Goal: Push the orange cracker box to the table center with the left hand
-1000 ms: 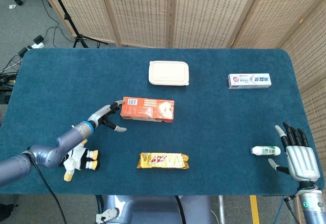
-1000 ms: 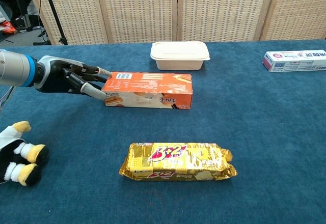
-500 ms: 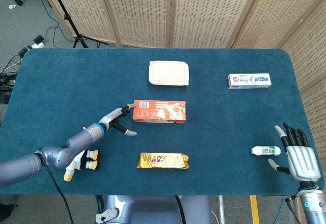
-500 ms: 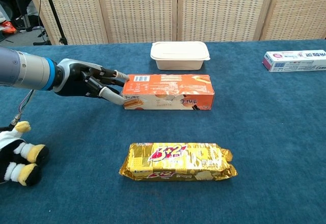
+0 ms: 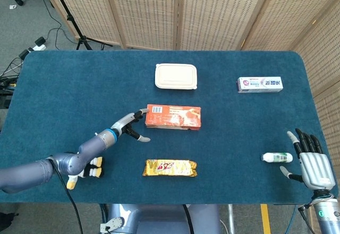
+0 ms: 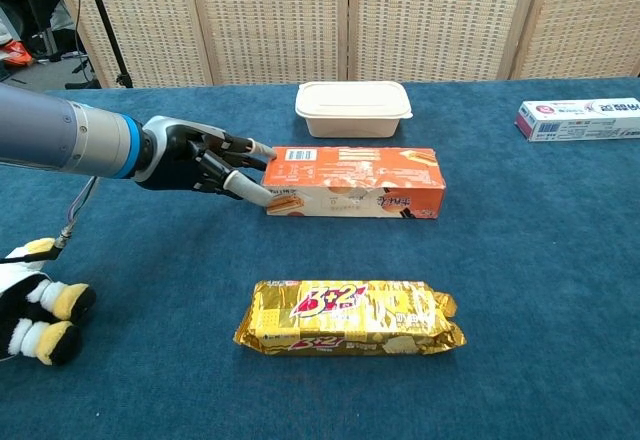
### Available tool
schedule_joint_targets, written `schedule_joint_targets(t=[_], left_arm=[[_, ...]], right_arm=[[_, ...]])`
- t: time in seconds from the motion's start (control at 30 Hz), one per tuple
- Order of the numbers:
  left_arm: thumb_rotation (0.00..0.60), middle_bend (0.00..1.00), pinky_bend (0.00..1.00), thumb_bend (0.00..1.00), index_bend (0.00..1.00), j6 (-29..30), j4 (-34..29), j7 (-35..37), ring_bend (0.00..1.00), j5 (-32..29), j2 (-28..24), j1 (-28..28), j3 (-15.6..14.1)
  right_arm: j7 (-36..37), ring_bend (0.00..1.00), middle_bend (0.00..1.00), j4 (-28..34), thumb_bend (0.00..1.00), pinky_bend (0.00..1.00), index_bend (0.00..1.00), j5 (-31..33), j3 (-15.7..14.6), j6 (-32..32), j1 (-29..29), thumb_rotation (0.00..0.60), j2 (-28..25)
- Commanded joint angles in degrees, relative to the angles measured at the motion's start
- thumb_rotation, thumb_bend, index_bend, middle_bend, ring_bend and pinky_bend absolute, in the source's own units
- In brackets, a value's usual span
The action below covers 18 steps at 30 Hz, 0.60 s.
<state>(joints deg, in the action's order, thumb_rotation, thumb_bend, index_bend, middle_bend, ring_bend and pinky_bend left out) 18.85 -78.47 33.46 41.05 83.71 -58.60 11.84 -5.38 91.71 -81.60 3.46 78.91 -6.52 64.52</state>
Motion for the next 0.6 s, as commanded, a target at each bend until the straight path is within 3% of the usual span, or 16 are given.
schedule_joint_targets(t=[0.03, 0.43, 0.6], left_arm=[[0.6, 0.0, 0.03, 0.12, 0.0, 0.3, -0.4, -1.2, 0.0, -0.3, 0.6, -0.6, 0.0], [0.6, 0.0, 0.03, 0.12, 0.0, 6.0, -4.4, -7.3, 0.0, -2.4, -1.5, -1.5, -1.7], [0.6, 0.0, 0.03, 0.12, 0.0, 18.6, -9.8, -14.1, 0.0, 1.9, -8.3, 3.3, -4.2]], right_arm=[[0.4, 0.0, 0.0, -0.2, 0.25, 0.04, 0.05, 0.1, 0.0, -0.2, -0.1, 0.6, -0.1], [1.8, 0.0, 0.0, -0.5, 0.25, 0.04, 0.05, -0.1, 0.0, -0.2, 0.0, 0.6, -0.6], [1.6, 0.0, 0.0, -0.4, 0.25, 0.04, 0.05, 0.1, 0.1, 0.1, 0.0, 0.6, -0.5]])
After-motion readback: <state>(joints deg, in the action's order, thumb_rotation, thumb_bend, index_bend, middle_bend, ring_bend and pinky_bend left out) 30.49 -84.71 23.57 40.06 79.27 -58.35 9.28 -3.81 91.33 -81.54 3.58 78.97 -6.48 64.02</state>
